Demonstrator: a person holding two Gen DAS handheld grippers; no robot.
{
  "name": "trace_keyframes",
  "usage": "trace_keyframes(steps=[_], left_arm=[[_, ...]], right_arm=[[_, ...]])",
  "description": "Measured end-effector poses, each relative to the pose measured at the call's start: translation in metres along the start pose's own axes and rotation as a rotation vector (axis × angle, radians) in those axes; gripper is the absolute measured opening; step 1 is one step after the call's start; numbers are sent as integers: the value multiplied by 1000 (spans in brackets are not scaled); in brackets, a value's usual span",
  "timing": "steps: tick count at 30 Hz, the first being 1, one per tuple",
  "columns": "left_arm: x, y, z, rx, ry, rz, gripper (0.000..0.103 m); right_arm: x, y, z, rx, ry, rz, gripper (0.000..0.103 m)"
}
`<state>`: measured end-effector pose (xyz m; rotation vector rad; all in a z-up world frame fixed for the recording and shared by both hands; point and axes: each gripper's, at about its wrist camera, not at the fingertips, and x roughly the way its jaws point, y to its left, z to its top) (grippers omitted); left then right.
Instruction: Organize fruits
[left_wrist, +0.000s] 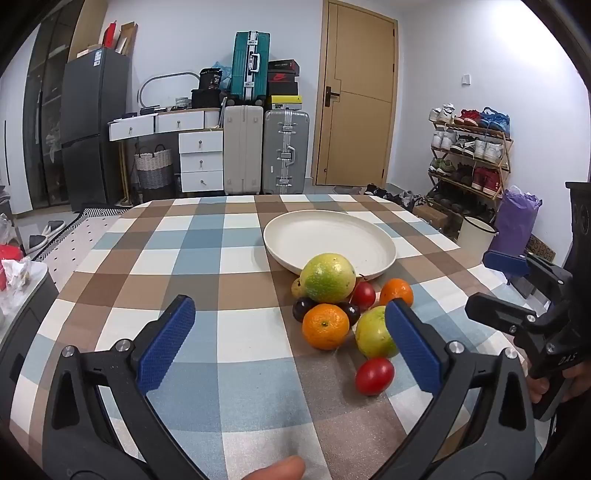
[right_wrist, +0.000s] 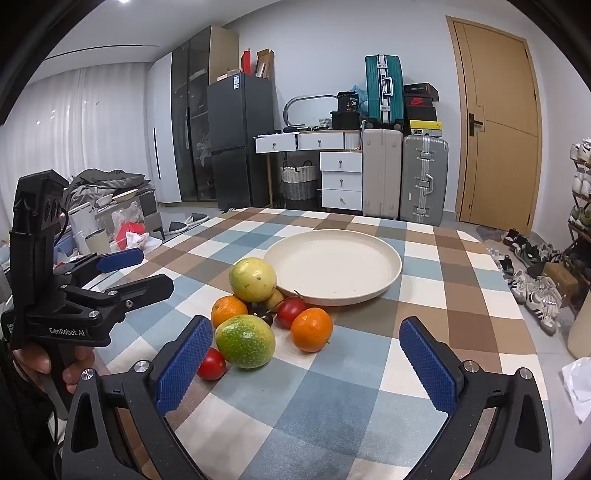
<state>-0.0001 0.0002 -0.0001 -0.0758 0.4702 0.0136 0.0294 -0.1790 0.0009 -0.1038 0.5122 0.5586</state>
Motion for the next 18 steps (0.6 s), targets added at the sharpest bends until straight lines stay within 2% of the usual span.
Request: trace_keyframes(steps=[18], left_arm=[[-1, 1, 0, 5, 0, 2, 103]], right_arm=[[0, 1, 0, -6, -3, -3, 103]])
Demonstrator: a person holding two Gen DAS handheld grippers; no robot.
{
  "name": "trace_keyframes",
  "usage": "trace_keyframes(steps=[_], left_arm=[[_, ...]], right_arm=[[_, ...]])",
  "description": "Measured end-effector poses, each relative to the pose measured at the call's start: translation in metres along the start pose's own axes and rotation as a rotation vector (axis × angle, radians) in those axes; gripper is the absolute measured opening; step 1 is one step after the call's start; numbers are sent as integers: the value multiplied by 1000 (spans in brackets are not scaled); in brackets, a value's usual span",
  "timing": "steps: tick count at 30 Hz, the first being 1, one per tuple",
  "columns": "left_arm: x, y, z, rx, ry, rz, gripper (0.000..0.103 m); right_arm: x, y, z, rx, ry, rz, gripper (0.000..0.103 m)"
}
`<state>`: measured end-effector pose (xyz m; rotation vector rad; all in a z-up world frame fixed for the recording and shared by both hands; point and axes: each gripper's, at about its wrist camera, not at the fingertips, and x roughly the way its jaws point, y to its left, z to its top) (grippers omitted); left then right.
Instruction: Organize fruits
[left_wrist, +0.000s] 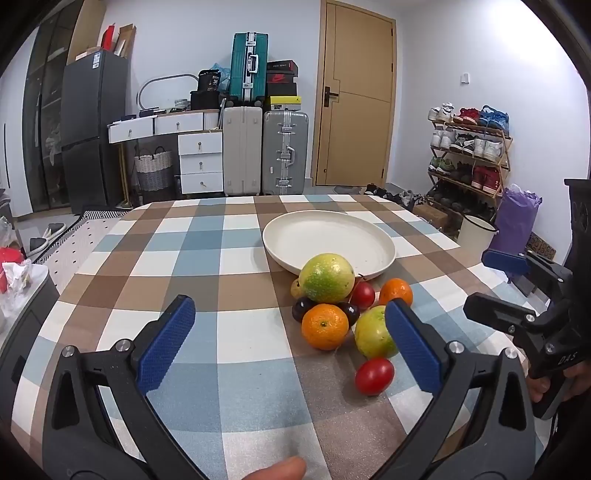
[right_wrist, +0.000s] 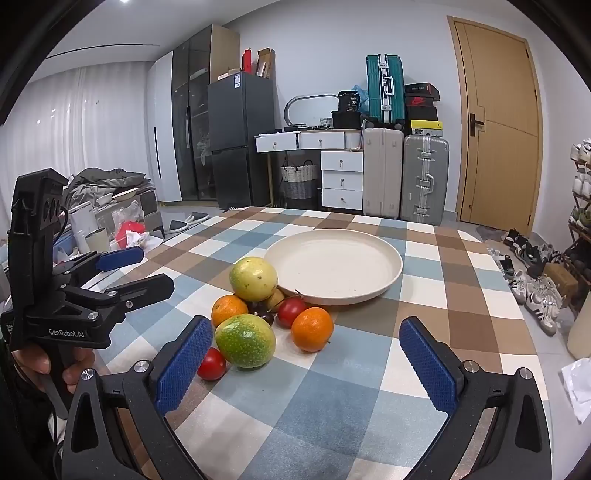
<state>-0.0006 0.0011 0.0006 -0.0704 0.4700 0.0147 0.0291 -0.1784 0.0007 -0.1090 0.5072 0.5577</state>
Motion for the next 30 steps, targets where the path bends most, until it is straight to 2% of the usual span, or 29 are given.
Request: trace_keyframes(steps=[30], left_arm=[[-2, -2, 3, 0, -1, 2, 103]], right_arm=[[1, 0, 0, -2, 5, -3, 103]])
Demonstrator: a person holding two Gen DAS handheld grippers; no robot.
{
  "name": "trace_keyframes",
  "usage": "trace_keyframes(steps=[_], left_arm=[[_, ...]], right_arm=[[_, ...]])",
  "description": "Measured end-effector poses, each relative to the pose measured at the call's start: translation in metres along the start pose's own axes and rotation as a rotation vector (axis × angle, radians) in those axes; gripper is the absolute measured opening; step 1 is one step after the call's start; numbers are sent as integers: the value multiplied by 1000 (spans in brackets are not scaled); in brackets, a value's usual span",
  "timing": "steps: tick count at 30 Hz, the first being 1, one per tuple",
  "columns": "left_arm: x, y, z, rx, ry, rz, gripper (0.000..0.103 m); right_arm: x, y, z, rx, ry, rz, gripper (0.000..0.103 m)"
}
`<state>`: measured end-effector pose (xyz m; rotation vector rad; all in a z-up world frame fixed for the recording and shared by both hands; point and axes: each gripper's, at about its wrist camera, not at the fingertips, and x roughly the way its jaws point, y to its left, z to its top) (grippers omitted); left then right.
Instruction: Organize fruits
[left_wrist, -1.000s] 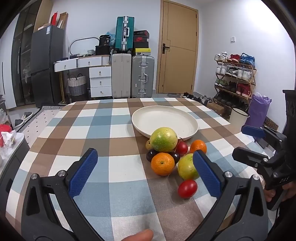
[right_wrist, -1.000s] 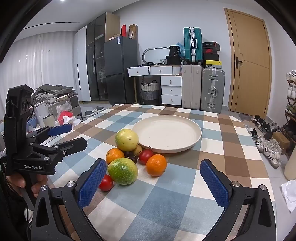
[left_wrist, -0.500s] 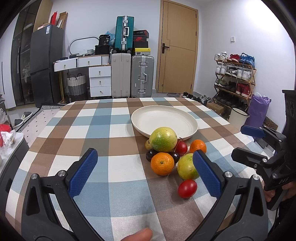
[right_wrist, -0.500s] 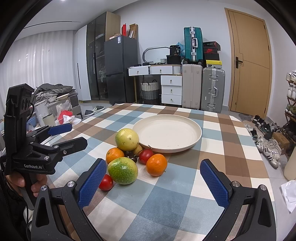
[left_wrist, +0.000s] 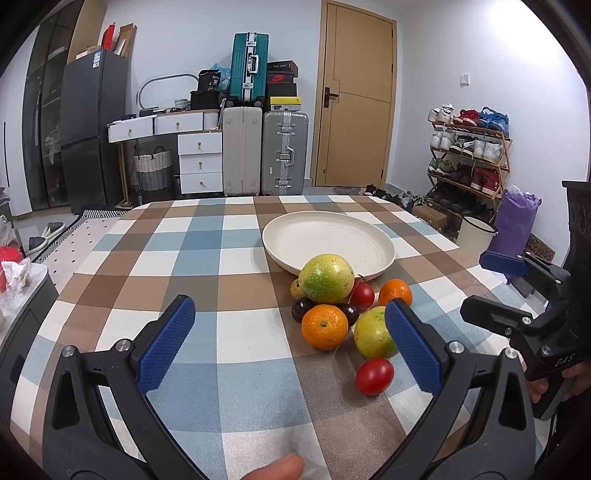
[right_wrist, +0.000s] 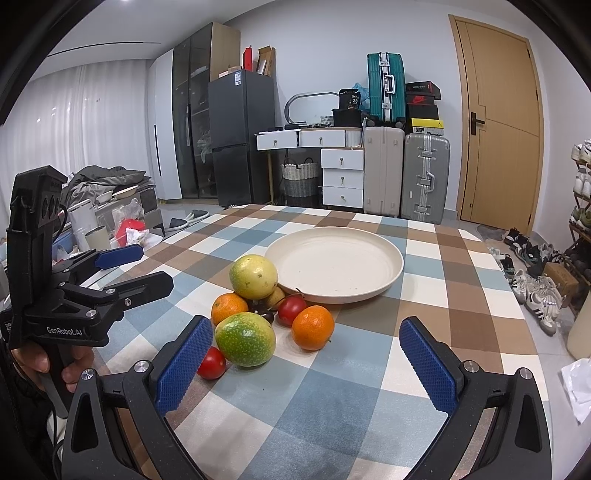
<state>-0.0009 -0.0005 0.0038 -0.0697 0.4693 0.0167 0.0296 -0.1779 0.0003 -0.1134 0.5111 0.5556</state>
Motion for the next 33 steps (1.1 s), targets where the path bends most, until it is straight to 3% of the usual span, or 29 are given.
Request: trace_keyframes(steps=[33], left_arm=[[1, -1, -1, 1, 6, -2, 103]], right_arm=[[3, 2, -3, 2, 8, 0, 103]])
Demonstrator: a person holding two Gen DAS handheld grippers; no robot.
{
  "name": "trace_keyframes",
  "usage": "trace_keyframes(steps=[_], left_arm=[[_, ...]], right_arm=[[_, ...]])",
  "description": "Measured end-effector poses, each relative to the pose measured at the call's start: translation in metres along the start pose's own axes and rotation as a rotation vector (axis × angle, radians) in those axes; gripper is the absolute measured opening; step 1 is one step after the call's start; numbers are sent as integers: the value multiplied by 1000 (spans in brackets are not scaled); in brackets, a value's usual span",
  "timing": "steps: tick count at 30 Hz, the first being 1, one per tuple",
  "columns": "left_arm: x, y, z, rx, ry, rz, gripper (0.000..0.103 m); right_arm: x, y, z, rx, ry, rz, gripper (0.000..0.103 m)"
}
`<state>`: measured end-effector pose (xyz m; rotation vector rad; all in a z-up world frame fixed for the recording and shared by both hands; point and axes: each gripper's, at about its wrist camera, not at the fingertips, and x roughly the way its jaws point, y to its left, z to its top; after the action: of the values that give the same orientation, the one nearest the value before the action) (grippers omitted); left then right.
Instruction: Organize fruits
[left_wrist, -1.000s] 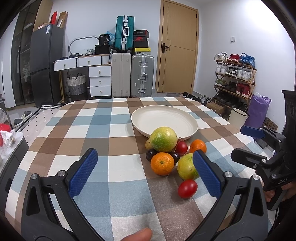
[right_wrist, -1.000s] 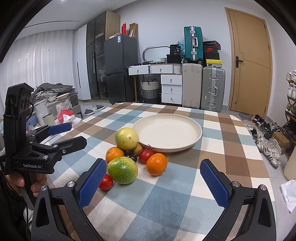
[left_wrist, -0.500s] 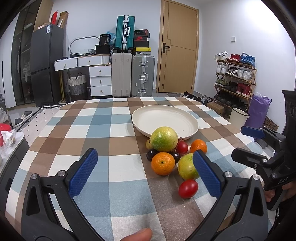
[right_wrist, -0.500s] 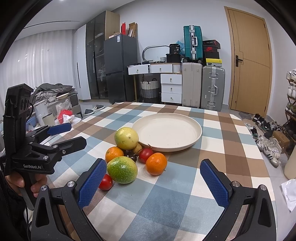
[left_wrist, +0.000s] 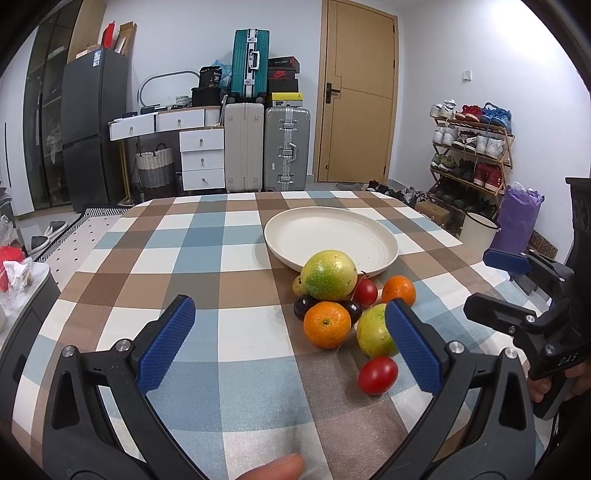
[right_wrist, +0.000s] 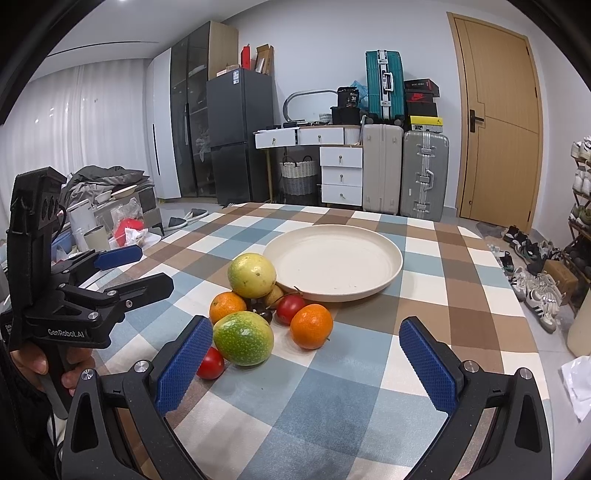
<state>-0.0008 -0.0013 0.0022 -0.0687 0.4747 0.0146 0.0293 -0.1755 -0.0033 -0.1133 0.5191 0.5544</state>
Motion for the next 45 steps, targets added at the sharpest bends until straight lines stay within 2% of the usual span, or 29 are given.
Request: trace_keyframes(steps=[16, 24, 38, 43, 45], left_arm=[[-2, 5, 1, -2, -3, 2, 103], [-2, -2, 0, 33, -3, -9, 103], [23, -10, -14, 1, 235, -115, 102], [39, -25, -23, 49, 313, -113, 91], [45, -30, -26, 47, 348, -141, 89]], right_arm=[[0, -10, 5, 8, 13, -16, 103], [21, -13, 7, 34, 119, -39, 103], [45, -32, 18, 81, 277, -19, 101], [60, -40, 21, 111, 335, 4, 87], [66, -40, 20, 115, 346, 17, 87]])
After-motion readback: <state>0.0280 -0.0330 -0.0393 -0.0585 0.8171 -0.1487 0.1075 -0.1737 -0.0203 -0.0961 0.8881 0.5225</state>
